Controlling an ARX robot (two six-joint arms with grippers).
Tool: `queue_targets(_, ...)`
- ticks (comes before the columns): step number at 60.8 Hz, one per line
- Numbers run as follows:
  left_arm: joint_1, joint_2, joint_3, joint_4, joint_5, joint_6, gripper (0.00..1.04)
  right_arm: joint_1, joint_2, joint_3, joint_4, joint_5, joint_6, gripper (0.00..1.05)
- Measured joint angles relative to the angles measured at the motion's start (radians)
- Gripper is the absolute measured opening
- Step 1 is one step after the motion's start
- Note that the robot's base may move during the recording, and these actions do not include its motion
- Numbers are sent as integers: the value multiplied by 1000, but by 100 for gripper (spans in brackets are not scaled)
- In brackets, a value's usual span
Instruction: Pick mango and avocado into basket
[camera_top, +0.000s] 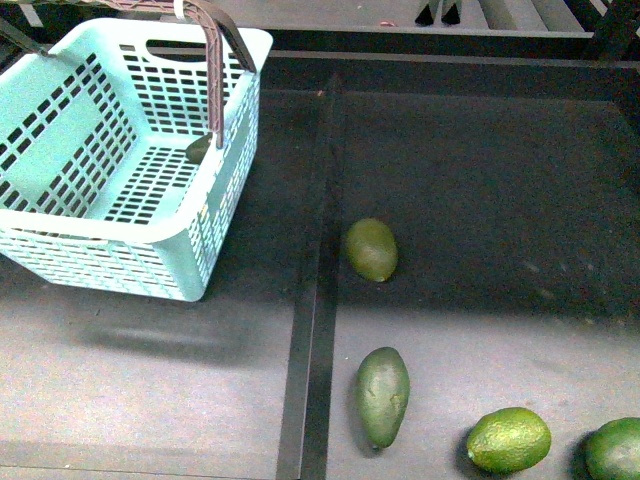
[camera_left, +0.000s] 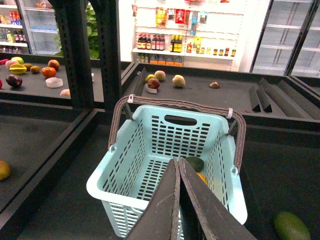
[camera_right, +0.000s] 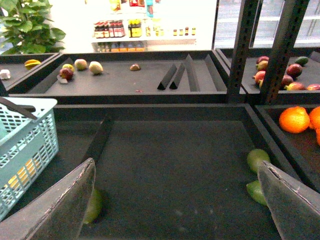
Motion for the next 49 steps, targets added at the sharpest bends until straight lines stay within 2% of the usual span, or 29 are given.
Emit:
queue_targets(10,0,0,0,0,0,0,38,0,0,0,0,0,0,96)
queue_targets(13,0,0,0,0,0,0,52,0,0,0,0,0,0,96)
queue_targets(18,0,0,0,0,0,0,70,0,0,0,0,0,0,96)
queue_targets(27,0,0,0,0,0,0,98,0,0,0,0,0,0,96)
queue_targets(49,0,0,0,0,0,2,96,0,0,0,0,0,0,96)
